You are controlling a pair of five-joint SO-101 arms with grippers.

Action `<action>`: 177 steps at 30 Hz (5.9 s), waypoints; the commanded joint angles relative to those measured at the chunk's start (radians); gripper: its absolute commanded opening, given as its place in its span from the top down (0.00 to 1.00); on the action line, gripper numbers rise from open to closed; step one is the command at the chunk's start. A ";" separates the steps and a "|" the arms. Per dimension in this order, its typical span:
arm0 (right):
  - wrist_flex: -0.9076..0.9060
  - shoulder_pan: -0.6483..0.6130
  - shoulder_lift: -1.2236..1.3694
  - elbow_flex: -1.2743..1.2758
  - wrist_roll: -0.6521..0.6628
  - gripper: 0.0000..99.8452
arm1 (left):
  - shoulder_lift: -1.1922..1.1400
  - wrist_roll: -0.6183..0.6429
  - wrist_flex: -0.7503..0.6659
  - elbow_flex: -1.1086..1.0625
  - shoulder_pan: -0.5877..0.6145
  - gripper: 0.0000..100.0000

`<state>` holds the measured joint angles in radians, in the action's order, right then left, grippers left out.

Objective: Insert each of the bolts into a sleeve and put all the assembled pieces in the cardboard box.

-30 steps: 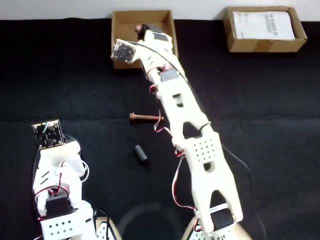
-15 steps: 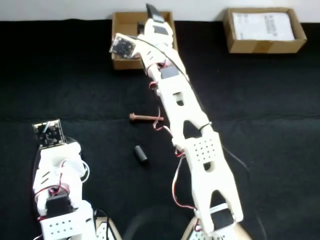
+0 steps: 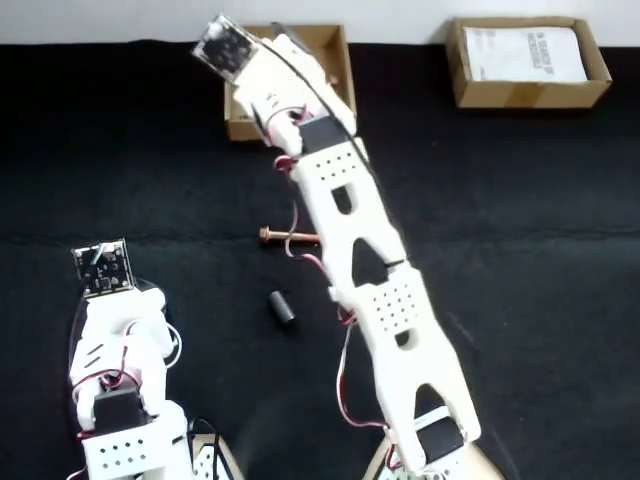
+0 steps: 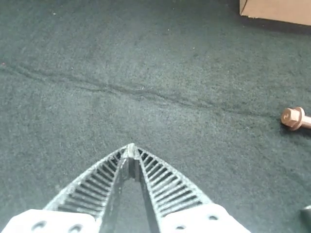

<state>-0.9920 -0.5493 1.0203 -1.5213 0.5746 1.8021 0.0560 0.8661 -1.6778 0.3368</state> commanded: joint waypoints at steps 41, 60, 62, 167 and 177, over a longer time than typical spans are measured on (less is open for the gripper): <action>-0.542 -0.191 -1.354 1.600 -0.700 0.80 | 0.007 0.003 0.117 -0.016 0.004 0.99; 0.111 -0.239 -1.356 2.146 -0.701 0.80 | 0.007 0.003 0.146 -0.016 0.254 0.99; 0.140 -0.239 -1.356 2.172 -0.701 0.80 | 0.007 0.003 0.147 -0.016 0.282 0.99; -0.541 -0.068 -0.753 1.207 -0.692 0.99 | 0.008 0.003 0.146 -0.016 0.265 0.99; -0.773 0.019 -0.932 0.742 -0.690 0.99 | 0.007 0.006 0.287 -0.016 0.148 0.99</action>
<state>-1.7499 -0.5600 0.2302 -0.7081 -0.1158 1.8021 0.0575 1.0702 -1.6778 0.5470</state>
